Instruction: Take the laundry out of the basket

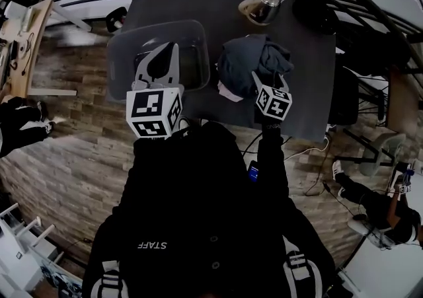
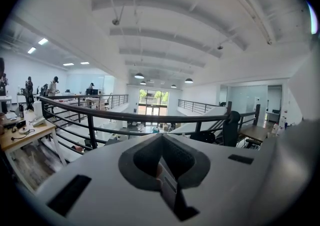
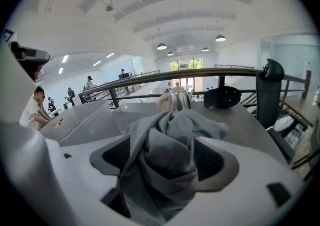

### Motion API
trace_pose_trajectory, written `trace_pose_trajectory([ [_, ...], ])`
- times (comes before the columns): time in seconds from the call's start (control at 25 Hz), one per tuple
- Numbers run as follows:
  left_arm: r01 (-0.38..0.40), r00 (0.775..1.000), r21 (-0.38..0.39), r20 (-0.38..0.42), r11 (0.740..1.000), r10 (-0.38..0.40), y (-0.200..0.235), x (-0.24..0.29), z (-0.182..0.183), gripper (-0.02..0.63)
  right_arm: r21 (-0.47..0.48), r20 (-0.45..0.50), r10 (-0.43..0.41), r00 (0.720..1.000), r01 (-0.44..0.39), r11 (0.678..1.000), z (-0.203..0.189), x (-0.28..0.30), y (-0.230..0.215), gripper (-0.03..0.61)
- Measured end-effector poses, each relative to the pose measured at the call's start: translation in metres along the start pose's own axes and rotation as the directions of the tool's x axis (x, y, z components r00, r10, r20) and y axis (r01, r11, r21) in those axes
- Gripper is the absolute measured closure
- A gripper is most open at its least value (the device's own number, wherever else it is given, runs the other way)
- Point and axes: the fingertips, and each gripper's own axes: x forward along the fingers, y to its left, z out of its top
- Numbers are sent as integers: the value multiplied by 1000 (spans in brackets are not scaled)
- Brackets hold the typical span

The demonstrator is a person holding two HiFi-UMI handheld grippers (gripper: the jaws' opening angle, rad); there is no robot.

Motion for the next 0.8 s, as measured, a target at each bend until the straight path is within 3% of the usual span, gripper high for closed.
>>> trace_pose_trajectory([
  [0.32,36,999,-9,19,999,-36,-9,3,3,612,-110,217,31,976,-7,994,77,-75,27,190],
  [0.44,47,998,-3,36,999,-47,-14,2,8,612,-176,325,73,943,-16,984,120,-100,55,199],
  [0.6,45,997,9,66,999,-46,-17,-2,19,612,-227,458,120,881,-15,974,167,-129,92,292],
  [0.8,32,995,14,91,999,-33,-15,-6,30,612,-279,532,207,821,-60,958,200,-152,138,373],
])
